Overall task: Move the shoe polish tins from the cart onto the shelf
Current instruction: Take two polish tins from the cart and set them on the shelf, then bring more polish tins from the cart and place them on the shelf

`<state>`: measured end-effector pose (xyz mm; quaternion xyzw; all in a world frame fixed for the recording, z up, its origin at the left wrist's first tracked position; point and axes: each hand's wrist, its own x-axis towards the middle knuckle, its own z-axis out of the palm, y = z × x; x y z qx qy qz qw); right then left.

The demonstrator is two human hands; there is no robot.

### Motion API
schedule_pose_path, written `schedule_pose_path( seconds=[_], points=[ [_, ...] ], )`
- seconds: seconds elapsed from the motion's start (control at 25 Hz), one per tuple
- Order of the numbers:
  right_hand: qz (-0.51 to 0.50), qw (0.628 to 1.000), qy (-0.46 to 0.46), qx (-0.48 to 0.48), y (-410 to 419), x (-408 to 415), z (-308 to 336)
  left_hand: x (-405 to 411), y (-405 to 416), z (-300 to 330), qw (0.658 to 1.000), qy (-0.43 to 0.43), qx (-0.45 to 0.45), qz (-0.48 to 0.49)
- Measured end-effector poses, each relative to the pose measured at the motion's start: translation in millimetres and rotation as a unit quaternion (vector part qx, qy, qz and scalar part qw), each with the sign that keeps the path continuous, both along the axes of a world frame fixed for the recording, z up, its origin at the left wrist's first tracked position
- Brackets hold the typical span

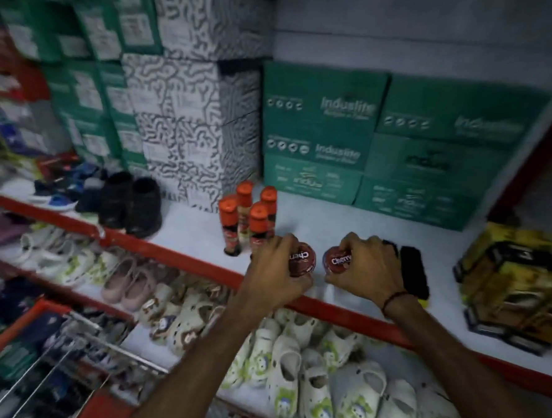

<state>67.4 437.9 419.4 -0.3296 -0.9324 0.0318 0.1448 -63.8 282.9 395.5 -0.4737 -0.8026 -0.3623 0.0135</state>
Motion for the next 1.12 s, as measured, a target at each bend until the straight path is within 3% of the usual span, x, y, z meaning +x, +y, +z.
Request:
schedule_pose_path(
  seconds=[0.2,0.48,0.84,0.96,1.12],
  points=[
    [-0.001,0.996,-0.091,0.0,44.7,-8.8,-22.7,-13.3,81.8,-12.6,0.99,0.014,-0.133,-0.047],
    [-0.008,0.996,-0.091,-0.024,82.5,-29.1,-24.2,-32.5,130.1,-13.2,0.983,0.009,-0.181,-0.02],
    [-0.009,0.995,-0.087,-0.045,86.9,-34.9,-22.1,-36.4,133.5,-8.0,0.977,-0.005,-0.214,-0.019],
    [-0.001,0.999,0.015,-0.028,63.3,-26.5,-10.5,-25.2,113.0,-0.5,0.991,-0.016,-0.134,-0.017],
    [0.089,0.974,0.2,0.05,-8.0,-20.1,-18.5,-7.9,29.0,-20.3,0.993,0.022,0.104,0.044]
  ],
)
